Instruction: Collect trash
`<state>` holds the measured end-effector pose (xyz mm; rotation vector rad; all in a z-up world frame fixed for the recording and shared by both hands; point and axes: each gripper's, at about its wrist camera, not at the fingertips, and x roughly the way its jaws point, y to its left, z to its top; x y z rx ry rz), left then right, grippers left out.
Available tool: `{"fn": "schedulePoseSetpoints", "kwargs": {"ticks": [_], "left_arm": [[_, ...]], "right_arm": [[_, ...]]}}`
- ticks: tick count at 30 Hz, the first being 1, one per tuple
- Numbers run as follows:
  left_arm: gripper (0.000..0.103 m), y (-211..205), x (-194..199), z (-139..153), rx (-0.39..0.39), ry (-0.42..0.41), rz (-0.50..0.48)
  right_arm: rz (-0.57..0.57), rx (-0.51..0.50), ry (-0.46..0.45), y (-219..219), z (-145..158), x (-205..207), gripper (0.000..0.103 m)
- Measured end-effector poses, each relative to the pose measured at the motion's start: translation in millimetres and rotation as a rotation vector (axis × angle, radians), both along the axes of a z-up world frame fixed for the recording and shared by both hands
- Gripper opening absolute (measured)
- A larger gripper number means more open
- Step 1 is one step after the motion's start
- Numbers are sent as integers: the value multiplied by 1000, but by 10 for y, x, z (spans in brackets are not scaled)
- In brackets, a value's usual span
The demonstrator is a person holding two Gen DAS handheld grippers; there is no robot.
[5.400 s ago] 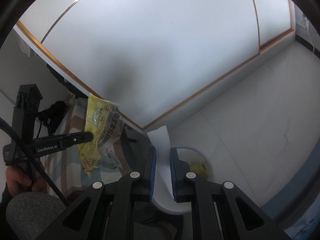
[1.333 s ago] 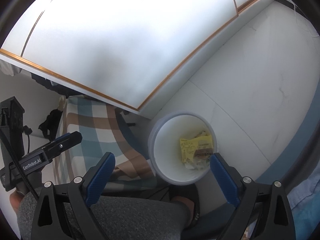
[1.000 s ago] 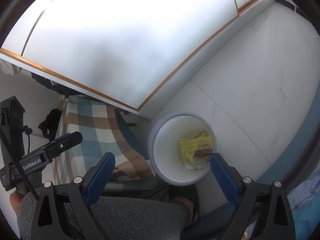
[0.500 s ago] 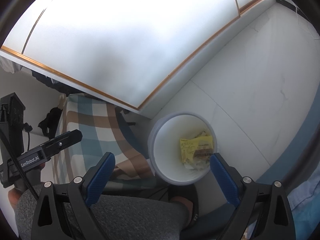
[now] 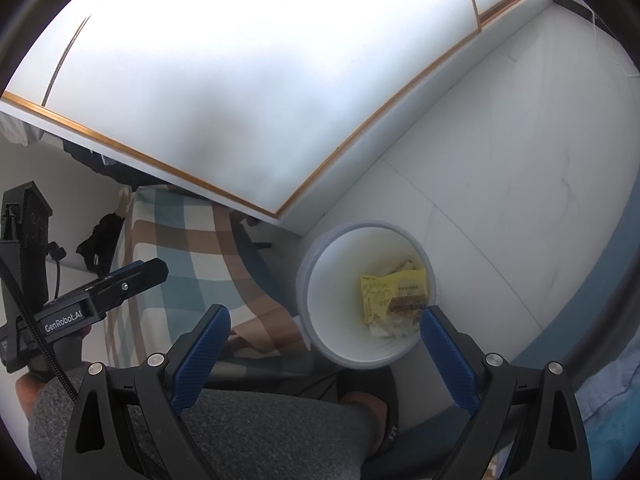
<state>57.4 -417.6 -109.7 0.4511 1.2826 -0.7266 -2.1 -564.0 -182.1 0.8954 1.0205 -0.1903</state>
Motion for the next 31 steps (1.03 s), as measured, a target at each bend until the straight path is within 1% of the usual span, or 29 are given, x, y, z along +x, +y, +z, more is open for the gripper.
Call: {"fn": "schedulePoseSetpoints", "kwargs": {"ticks": [2, 6, 11, 19, 22, 24, 29, 31], "left_arm": [[77, -14, -13, -11, 0, 6, -4], [77, -45, -40, -20, 8, -12, -23], [77, -50, -42, -23, 7, -19, -23], [77, -26, -20, -47, 2, -10, -25], [77, -13, -17, -43, -20, 2, -25], [77, -5, -7, -41, -23, -3, -22], [77, 37, 1, -5, -59, -4, -11], [77, 45, 24, 0, -47, -21, 4]], "right_arm": [[-3, -1, 0, 0, -1, -5, 96], [-3, 2, 3, -9, -16, -14, 96], [-10, 4, 2, -11, -14, -18, 96], [-14, 4, 7, -10, -36, -17, 96], [-16, 4, 10, -9, -40, -15, 96], [-16, 4, 8, -11, -33, -18, 96], [-14, -4, 11, -6, -29, -15, 96], [-14, -9, 12, 7, -20, -13, 96]]}}
